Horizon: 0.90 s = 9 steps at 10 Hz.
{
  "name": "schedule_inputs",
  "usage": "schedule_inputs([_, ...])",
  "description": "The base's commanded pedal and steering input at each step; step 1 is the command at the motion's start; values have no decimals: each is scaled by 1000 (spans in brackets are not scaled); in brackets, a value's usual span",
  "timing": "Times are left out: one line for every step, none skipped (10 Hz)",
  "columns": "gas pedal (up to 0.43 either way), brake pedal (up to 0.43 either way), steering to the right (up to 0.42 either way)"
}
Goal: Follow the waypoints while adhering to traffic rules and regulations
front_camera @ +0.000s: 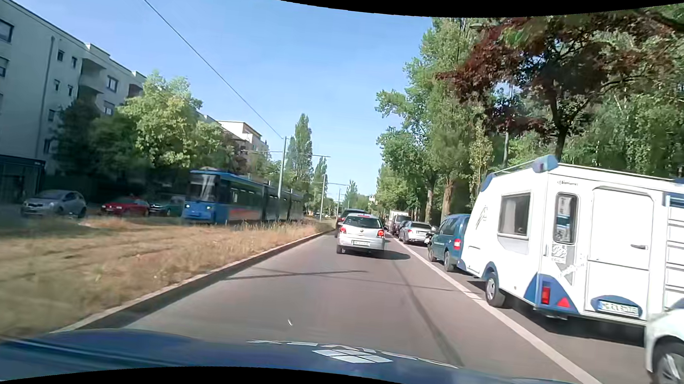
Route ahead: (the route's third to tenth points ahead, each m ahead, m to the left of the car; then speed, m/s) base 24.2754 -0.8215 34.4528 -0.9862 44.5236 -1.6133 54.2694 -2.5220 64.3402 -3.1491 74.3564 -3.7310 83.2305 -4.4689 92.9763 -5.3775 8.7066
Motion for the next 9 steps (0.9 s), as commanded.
schedule_inputs([47,0,7])
schedule_inputs([59,0,8])
schedule_inputs([59,0,8])
schedule_inputs([67,0,8])
schedule_inputs([67,0,8])
schedule_inputs([67,0,8])
schedule_inputs([47,0,8])
schedule_inputs([0,0,8])
schedule_inputs([0,0,8])
